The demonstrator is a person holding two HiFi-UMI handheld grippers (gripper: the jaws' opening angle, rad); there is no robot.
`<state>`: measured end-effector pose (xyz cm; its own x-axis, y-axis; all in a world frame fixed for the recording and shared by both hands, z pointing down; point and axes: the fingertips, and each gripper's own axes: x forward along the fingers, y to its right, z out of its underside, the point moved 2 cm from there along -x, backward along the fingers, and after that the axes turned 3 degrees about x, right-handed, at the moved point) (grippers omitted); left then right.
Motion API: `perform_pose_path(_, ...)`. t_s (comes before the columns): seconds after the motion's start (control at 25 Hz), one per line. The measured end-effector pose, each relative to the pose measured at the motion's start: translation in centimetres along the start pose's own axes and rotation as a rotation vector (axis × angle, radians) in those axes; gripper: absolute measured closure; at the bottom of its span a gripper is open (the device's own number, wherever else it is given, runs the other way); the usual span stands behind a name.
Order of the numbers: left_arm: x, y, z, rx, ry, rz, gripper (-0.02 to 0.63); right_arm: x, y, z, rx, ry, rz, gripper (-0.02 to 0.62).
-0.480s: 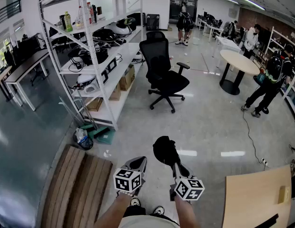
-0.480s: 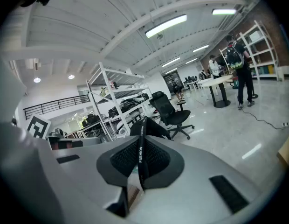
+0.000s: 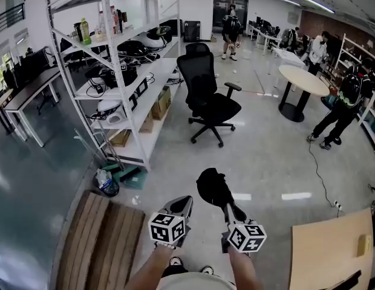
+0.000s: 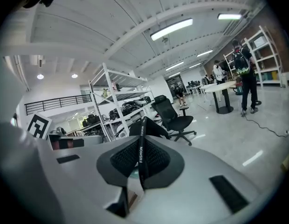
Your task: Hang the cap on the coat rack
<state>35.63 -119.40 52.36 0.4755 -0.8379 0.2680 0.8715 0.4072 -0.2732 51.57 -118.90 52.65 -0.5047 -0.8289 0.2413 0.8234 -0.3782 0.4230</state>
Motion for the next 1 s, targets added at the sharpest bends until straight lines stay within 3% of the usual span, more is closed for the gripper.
perform_pose_path(0.36,-0.2,0.3,-0.8,-0.004,0.012,0.027,0.601,0.2,-0.6,-0.5,0.040,0.041,-0.020,0.577)
perform_pose_path(1.0,-1.6,-3.0,-0.9,-0.072,0.028,0.015,0.601,2.8,-2.6,0.3,0.043,0.006,-0.031,0.578)
